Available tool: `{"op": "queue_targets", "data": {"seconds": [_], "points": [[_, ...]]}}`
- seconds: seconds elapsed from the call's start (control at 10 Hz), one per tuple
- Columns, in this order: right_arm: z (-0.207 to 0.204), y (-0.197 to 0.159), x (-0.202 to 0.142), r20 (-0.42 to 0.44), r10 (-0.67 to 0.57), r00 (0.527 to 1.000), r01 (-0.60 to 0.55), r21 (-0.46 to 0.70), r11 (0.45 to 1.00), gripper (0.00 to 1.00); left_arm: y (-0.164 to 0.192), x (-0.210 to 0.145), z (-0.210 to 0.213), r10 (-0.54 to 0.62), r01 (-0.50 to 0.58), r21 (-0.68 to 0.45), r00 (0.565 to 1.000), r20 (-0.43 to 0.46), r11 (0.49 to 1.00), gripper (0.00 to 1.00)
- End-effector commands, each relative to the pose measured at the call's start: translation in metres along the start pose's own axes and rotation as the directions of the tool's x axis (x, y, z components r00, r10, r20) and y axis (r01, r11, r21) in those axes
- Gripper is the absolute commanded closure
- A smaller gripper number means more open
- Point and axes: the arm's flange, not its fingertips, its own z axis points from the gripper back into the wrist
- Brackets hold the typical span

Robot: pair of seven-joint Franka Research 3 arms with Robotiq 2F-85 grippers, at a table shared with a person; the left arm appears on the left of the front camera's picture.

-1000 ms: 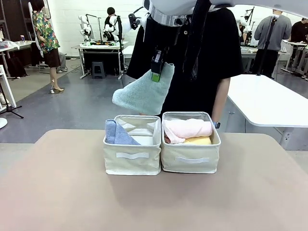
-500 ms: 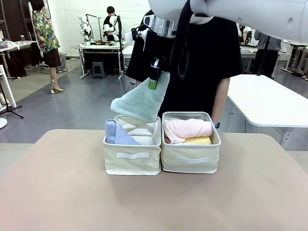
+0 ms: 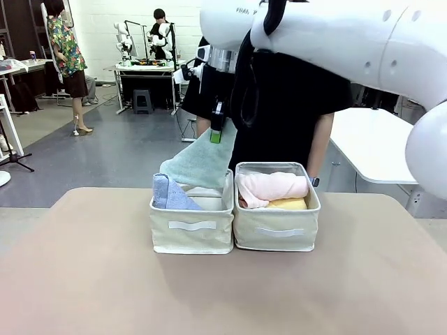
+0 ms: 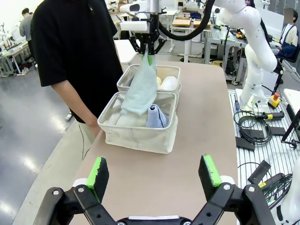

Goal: Sort the towels based on their folding style.
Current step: Pick up another triangle-folded towel from the table and place it in the left Fabric basket.

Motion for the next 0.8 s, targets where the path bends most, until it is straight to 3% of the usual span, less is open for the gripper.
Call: {"op": "queue_targets", "data": {"seconds": [0.0, 0.2, 0.7], "points": [[0.002, -0.018, 0.013, 0.031, 0.061, 0.998, -0.059, -0.053, 0.997, 0.81, -0.003, -0.001, 0.0, -0.009, 0.009, 0.007, 1.0, -0.02, 1.0, 0.0], [-0.018, -0.017, 0.015, 0.052, 0.1, 0.994, -0.096, -0.084, 0.992, 0.81, -0.003, -0.001, 0.0, -0.009, 0.009, 0.007, 1.0, -0.02, 1.0, 0.0], [-0.036, -0.017, 0.004, -0.04, 0.177, 0.983, -0.181, -0.127, 0.975, 0.81, -0.003, -0.001, 0.0, -0.009, 0.009, 0.007, 1.0, -0.02, 1.0, 0.0]]}}
